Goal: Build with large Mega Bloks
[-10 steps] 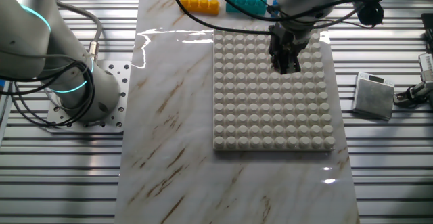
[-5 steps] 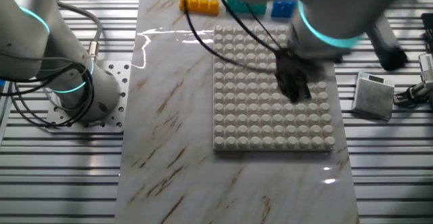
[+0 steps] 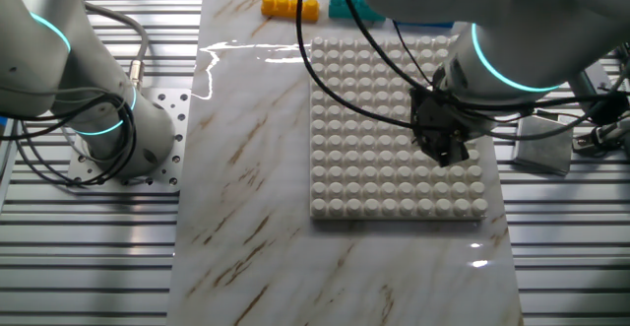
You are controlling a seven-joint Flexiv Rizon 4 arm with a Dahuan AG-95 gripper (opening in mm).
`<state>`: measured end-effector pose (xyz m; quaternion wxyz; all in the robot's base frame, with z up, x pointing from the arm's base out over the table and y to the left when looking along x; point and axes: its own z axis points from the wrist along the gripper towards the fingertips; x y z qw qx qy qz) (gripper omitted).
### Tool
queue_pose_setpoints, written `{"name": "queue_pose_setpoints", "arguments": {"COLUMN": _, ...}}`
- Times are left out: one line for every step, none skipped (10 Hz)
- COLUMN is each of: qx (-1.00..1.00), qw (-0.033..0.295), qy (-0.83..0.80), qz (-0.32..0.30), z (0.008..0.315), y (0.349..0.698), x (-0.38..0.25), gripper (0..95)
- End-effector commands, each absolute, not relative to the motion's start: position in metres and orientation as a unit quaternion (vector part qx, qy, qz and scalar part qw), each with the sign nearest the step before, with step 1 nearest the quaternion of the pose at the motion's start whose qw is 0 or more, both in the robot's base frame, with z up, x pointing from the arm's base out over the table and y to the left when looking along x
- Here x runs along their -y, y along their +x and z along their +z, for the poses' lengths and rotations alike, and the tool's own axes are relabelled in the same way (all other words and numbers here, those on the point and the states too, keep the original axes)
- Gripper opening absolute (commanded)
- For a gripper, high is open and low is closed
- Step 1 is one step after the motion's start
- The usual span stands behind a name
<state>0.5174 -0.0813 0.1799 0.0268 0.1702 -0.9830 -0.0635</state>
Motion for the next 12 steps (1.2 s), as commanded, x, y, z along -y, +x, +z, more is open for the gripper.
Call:
{"name": "queue_pose_setpoints", "arguments": {"qx": 0.985, "qw": 0.03, "qy": 0.155, "qz": -0.062, "z": 0.18, "y": 0.519, "x": 0.081, "gripper": 0.0}}
{"name": "queue_pose_setpoints", "arguments": {"qx": 0.986, "qw": 0.03, "qy": 0.149, "qz": -0.064, "z": 0.18, "y": 0.519, "x": 0.081, "gripper": 0.0}}
{"name": "queue_pose_setpoints", "arguments": {"qx": 0.987, "qw": 0.032, "qy": 0.141, "qz": -0.065, "z": 0.18, "y": 0.519, "x": 0.081, "gripper": 0.0}}
{"name": "queue_pose_setpoints", "arguments": {"qx": 0.988, "qw": 0.033, "qy": 0.135, "qz": -0.064, "z": 0.18, "y": 0.519, "x": 0.081, "gripper": 0.0}}
{"name": "queue_pose_setpoints", "arguments": {"qx": 0.989, "qw": 0.032, "qy": 0.129, "qz": -0.064, "z": 0.18, "y": 0.519, "x": 0.081, "gripper": 0.0}}
{"name": "queue_pose_setpoints", "arguments": {"qx": 0.989, "qw": 0.031, "qy": 0.127, "qz": -0.064, "z": 0.18, "y": 0.519, "x": 0.081, "gripper": 0.0}}
{"name": "queue_pose_setpoints", "arguments": {"qx": 0.99, "qw": 0.032, "qy": 0.122, "qz": -0.065, "z": 0.18, "y": 0.52, "x": 0.076, "gripper": 0.0}}
{"name": "queue_pose_setpoints", "arguments": {"qx": 0.99, "qw": 0.033, "qy": 0.12, "qz": -0.064, "z": 0.18, "y": 0.52, "x": 0.073, "gripper": 0.0}}
{"name": "queue_pose_setpoints", "arguments": {"qx": 0.991, "qw": 0.034, "qy": 0.113, "qz": -0.064, "z": 0.18, "y": 0.517, "x": 0.063, "gripper": 0.0}}
{"name": "queue_pose_setpoints", "arguments": {"qx": 0.992, "qw": 0.034, "qy": 0.108, "qz": -0.064, "z": 0.178, "y": 0.513, "x": 0.053, "gripper": 0.0}}
{"name": "queue_pose_setpoints", "arguments": {"qx": 0.992, "qw": 0.034, "qy": 0.104, "qz": -0.064, "z": 0.176, "y": 0.512, "x": 0.047, "gripper": 0.0}}
{"name": "queue_pose_setpoints", "arguments": {"qx": 0.992, "qw": 0.034, "qy": 0.1, "qz": -0.064, "z": 0.175, "y": 0.511, "x": 0.04, "gripper": 0.0}}
